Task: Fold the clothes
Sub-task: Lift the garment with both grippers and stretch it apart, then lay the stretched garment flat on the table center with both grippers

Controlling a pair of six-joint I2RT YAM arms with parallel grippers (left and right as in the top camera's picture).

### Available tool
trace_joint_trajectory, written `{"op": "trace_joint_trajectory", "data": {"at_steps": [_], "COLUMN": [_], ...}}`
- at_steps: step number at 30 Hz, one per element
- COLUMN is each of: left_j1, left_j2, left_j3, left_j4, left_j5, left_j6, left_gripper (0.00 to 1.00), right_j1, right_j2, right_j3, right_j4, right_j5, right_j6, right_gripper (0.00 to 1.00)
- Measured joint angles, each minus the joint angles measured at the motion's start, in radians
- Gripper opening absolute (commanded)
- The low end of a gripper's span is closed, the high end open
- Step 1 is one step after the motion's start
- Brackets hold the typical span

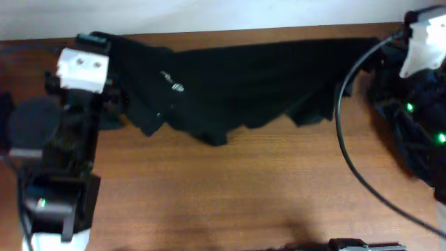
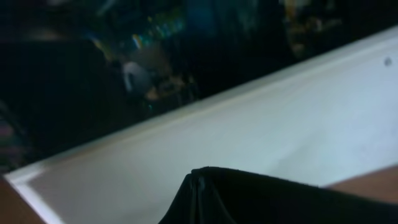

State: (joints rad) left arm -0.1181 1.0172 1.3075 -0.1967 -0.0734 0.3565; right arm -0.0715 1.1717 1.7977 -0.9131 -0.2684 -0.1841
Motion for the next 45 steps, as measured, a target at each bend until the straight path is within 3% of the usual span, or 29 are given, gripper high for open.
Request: {"op": "trace_joint_trajectory", "data": {"at_steps": [6, 11, 14, 21, 24, 30, 39, 45], "left_j1": [0.0, 0.0, 0.0, 0.011, 0.016, 0.016, 0.016, 0.016], "left_j2": [-0.015, 0.098, 0.212, 0.486, 0.529, 0.525, 0.499, 0.489], "left_j3": [0.002, 0.003, 0.003, 0.002, 0.008, 0.063, 0.079, 0.078], "left_j4": [0.025, 0.08, 0.187, 0.661, 0.705, 0.486, -0.127, -0.394], "left_j5": [-0.014, -0.013, -0.013, -0.013, -0.013, -0.013, -0.013, 0.024], "left_j6": [0.0, 0.016, 0.049, 0.089, 0.09, 0.088, -0.052, -0.159], "left_gripper": [0.0, 0.0, 0.0, 0.0, 0.0, 0.0, 0.0, 0.0], "right_j1": [0.0, 0.0, 0.0, 0.0, 0.0, 0.0, 0.0, 0.0], "right_j2": [0.013, 0.108, 0.197, 0.414, 0.445, 0.426, 0.425, 0.425], "right_j3": [0.005, 0.005, 0.005, 0.003, 0.001, 0.003, 0.005, 0.005], "right_j4": [0.001, 0.032, 0.104, 0.389, 0.474, 0.433, 0.033, -0.127], "right_j5": [-0.012, -0.037, -0.046, -0.087, -0.101, -0.121, -0.132, -0.134], "right_j6": [-0.086, -0.159, -0.184, -0.206, -0.209, -0.212, -0.212, -0.212], "right_gripper": [0.04, 0.04, 0.04, 0.04, 0.04, 0.04, 0.04, 0.04]}}
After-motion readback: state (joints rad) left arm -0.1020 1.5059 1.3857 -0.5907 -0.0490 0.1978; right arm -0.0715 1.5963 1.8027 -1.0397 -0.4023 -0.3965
